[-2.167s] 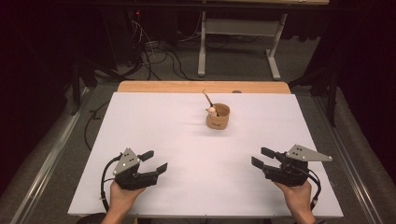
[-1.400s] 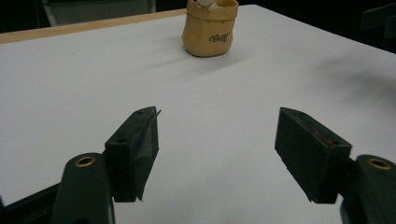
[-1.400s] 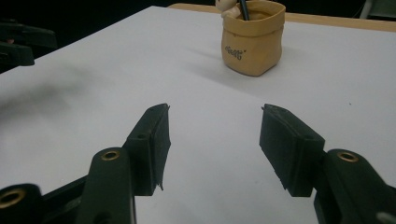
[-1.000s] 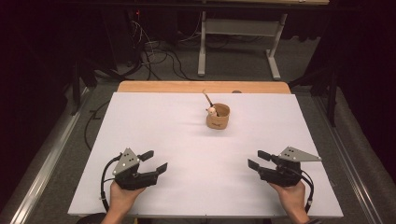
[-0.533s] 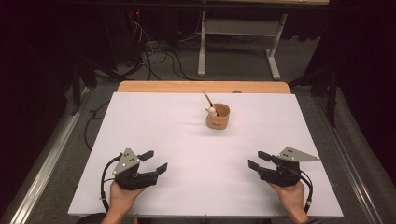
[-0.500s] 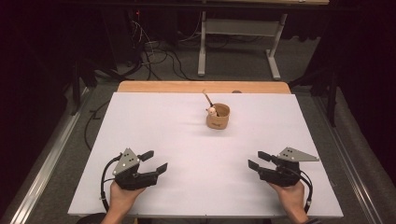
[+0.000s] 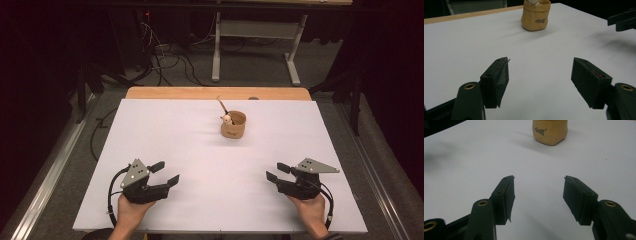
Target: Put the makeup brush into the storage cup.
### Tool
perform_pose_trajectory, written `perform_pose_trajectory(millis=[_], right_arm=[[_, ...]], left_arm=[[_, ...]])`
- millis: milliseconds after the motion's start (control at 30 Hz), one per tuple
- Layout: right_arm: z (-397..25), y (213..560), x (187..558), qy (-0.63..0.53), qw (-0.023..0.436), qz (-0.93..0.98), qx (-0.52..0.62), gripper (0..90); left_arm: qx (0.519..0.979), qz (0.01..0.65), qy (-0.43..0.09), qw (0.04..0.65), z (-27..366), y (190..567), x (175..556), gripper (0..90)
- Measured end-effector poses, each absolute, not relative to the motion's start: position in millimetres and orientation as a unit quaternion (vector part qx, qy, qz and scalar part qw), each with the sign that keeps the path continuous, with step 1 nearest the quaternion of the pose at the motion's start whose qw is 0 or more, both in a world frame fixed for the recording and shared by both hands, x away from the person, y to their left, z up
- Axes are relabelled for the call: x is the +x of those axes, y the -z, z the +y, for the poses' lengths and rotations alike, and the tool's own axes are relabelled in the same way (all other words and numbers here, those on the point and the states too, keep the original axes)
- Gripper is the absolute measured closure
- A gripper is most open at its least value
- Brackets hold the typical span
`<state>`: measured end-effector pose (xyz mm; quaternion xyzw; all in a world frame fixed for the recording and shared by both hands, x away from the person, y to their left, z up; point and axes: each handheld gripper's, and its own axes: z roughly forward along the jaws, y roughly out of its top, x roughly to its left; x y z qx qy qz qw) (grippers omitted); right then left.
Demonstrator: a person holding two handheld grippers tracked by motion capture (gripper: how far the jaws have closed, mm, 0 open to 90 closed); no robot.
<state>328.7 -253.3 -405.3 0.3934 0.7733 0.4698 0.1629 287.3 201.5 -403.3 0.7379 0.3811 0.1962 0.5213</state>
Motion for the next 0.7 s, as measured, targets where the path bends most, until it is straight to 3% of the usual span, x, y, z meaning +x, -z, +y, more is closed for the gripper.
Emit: perform_pose_trajectory(millis=[700], right_arm=[[-259.0,414.6,326.3,-0.45,0.181,0.775,0.404,42.5]], left_arm=[[0.736,0.38,-0.195,0.525,202.6,402.6,286.6,31.0]])
